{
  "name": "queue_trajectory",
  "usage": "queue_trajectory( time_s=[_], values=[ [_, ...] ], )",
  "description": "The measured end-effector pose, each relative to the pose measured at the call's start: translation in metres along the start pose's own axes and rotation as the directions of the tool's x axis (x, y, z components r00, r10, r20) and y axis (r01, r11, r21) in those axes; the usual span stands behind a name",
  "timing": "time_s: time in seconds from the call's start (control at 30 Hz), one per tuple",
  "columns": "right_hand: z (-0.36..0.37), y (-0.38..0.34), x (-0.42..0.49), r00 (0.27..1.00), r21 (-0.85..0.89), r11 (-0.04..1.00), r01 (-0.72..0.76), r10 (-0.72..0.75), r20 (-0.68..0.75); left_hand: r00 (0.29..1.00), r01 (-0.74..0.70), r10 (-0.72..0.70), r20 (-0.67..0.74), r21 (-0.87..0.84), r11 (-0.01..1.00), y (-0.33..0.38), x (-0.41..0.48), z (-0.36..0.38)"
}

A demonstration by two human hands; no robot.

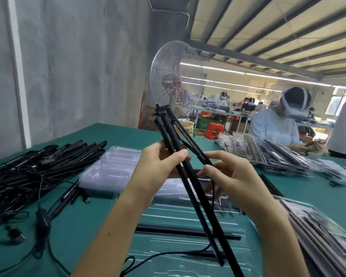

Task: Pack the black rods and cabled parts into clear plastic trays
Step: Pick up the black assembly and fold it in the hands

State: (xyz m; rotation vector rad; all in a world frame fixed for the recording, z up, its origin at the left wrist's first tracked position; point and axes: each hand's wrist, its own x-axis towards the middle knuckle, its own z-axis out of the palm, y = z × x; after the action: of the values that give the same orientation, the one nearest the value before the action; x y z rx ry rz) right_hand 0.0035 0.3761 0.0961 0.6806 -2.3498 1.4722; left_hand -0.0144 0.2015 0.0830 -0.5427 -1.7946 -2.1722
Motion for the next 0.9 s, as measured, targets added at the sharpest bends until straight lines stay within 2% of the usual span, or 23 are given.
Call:
queue_trajectory(
  time_s=[0.1,0.2,0.37,0.43,0.53,0.6,0.73,0.83,0.9],
  values=[
    [-0.001,0.004,0.003,0.998,-0.016,1.0,0.004,-0.005,-0.067,0.999,0.034,-0.033,0.027,-0.026,0.999,0.0,0.001,-0.007],
    [-0.002,0.008,0.004,0.993,0.012,0.997,-0.078,0.079,-0.086,0.996,0.064,-0.06,0.073,-0.049,0.997,0.0,0.002,-0.012],
    [0.007,0.014,0.006,0.969,-0.211,0.946,-0.247,0.236,-0.078,0.986,0.072,-0.059,0.154,-0.085,0.994,-0.002,0.0,-0.008],
    [0.011,0.015,0.006,0.957,-0.236,0.927,-0.29,0.285,-0.056,0.985,0.08,-0.063,0.16,-0.103,0.991,-0.002,0.0,-0.006],
    [0.013,0.012,0.006,0.945,-0.142,0.934,-0.326,0.327,-0.019,0.99,0.095,-0.079,0.118,-0.135,0.986,-0.004,0.0,-0.005],
    [0.011,0.009,0.005,0.941,-0.121,0.939,-0.323,0.332,0.06,0.993,0.096,-0.085,0.077,-0.156,0.983,-0.006,0.001,-0.005],
    [0.002,0.013,0.0,0.891,-0.273,0.895,-0.353,0.411,0.193,1.0,0.02,-0.022,-0.01,-0.164,0.986,-0.003,0.002,-0.008],
    [0.002,0.024,0.002,0.874,-0.36,0.851,-0.382,0.459,0.158,0.992,-0.088,0.075,-0.098,-0.134,0.987,0.004,0.002,-0.01],
    [0.004,0.035,0.005,0.903,-0.492,0.8,-0.343,0.425,0.061,0.972,-0.188,0.168,-0.165,-0.114,0.976,0.014,0.002,-0.018]
  ],
)
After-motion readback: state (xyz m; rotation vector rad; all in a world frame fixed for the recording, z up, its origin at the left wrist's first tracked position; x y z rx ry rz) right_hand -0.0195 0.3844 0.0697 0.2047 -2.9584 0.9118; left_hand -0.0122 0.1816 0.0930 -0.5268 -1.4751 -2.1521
